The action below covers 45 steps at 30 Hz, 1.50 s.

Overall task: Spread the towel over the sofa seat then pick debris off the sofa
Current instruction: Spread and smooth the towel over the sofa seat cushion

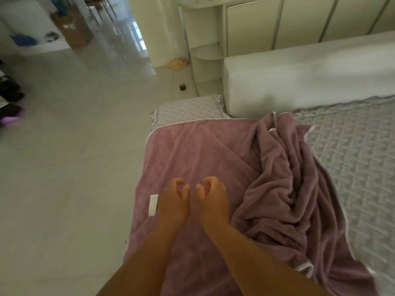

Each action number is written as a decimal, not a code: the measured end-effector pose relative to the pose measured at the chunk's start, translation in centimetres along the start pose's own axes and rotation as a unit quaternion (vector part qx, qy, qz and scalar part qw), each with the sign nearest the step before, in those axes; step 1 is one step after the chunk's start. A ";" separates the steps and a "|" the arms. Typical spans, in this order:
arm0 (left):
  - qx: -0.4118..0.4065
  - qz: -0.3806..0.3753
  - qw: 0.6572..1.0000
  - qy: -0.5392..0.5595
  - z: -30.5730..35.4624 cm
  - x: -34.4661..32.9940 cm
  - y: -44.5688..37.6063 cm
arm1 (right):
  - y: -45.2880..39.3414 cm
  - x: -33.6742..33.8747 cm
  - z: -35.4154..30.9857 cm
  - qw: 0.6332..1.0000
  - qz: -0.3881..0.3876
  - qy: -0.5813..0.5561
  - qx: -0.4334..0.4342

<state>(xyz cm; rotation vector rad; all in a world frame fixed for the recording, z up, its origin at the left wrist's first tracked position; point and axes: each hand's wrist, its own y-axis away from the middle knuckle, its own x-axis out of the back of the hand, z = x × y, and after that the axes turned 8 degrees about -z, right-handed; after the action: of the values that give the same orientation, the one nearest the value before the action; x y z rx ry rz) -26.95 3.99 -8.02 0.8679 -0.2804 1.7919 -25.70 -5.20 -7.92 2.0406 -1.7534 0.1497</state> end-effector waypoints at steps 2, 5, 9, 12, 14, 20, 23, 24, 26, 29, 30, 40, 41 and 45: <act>-0.007 -0.014 1.000 0.004 4.1 -2.9 -0.5 | -2.2 4.9 0.2 1.000 0.021 0.003 0.001; -0.008 -0.030 0.999 0.030 10.6 -7.9 -1.7 | -5.1 12.2 2.0 1.000 0.018 0.002 0.005; -0.024 -0.078 0.994 0.077 18.8 -14.3 -3.3 | -8.5 20.1 4.1 1.000 0.029 -0.009 0.005; -0.066 -0.106 0.990 0.067 23.4 -18.5 -4.7 | -11.2 24.5 5.7 0.999 0.047 -0.003 0.003; -0.081 -0.125 0.988 0.051 25.1 -20.6 -5.9 | -12.9 26.3 6.7 0.998 0.060 0.000 -0.004; -0.096 -0.150 0.983 0.040 26.9 -25.3 -11.1 | -18.0 28.0 9.6 0.995 0.083 -0.001 -0.046; -0.099 -0.187 0.977 0.028 27.4 -27.7 -13.8 | -19.7 27.5 11.9 0.992 0.093 0.029 -0.079; -0.105 -0.202 0.974 0.002 27.6 -28.4 -14.5 | -20.2 27.3 12.6 0.990 0.093 0.053 -0.093; -0.122 -0.235 0.963 -0.044 27.7 -29.8 -16.0 | -21.3 26.7 14.2 0.985 0.104 0.079 -0.116; -0.135 -0.238 0.958 -0.086 28.0 -31.6 -17.5 | -22.3 26.4 15.2 0.984 0.109 0.068 -0.126; -0.139 -0.233 0.958 -0.094 28.1 -32.3 -18.0 | -22.6 26.4 15.5 0.984 0.111 0.061 -0.128; -0.103 -0.221 0.905 -0.350 27.3 -37.1 -20.6 | -24.2 26.9 17.8 0.980 0.046 0.017 -0.194; -0.090 -0.209 0.908 -0.351 27.4 -37.1 -20.8 | -24.2 27.1 17.7 0.980 0.043 0.015 -0.193; -0.036 -0.184 0.973 -0.135 28.6 -36.5 -21.4 | -24.2 27.3 17.2 0.981 0.048 -0.031 -0.188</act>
<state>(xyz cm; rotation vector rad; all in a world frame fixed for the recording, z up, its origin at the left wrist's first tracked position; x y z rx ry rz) 10.09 -30.03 -16.95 1.0390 -0.3344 1.3138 -0.75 -34.59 -19.72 1.7069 -1.7599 -0.2039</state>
